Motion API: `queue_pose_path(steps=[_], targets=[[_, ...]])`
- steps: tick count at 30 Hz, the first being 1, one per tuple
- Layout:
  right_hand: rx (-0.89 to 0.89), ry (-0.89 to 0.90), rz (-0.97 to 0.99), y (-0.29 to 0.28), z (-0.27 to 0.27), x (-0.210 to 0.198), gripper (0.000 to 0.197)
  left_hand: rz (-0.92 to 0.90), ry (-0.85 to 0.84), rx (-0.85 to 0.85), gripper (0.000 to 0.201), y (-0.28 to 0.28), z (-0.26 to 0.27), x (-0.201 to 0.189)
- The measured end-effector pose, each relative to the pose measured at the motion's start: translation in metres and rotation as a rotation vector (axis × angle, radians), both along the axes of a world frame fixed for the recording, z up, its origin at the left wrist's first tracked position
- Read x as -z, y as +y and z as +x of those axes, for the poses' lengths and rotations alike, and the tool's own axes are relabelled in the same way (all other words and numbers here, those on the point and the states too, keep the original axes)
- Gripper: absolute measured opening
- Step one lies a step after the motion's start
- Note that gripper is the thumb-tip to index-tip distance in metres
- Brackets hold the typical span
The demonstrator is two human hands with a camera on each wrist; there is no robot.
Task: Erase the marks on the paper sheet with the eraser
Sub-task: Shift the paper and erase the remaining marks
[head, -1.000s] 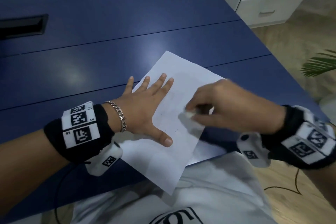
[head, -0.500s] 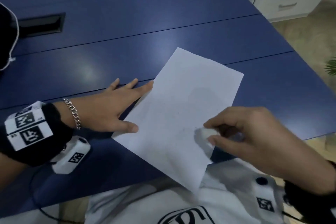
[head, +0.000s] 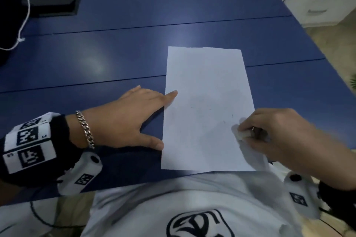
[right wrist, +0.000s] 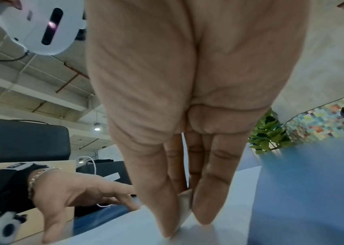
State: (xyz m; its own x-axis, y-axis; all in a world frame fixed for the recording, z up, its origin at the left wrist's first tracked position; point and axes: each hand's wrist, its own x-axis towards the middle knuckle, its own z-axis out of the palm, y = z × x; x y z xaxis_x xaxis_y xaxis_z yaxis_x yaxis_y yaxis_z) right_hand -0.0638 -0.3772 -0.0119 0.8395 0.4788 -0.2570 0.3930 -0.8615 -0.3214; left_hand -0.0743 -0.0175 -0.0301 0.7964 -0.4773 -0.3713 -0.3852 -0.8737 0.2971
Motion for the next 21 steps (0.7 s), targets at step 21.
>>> queue_pose_path(steps=[21], targets=[[-0.67, -0.002, -0.026, 0.119, 0.056, -0.015, 0.025, 0.258, 0.071, -0.075, 0.167, -0.029, 0.02, 0.017]])
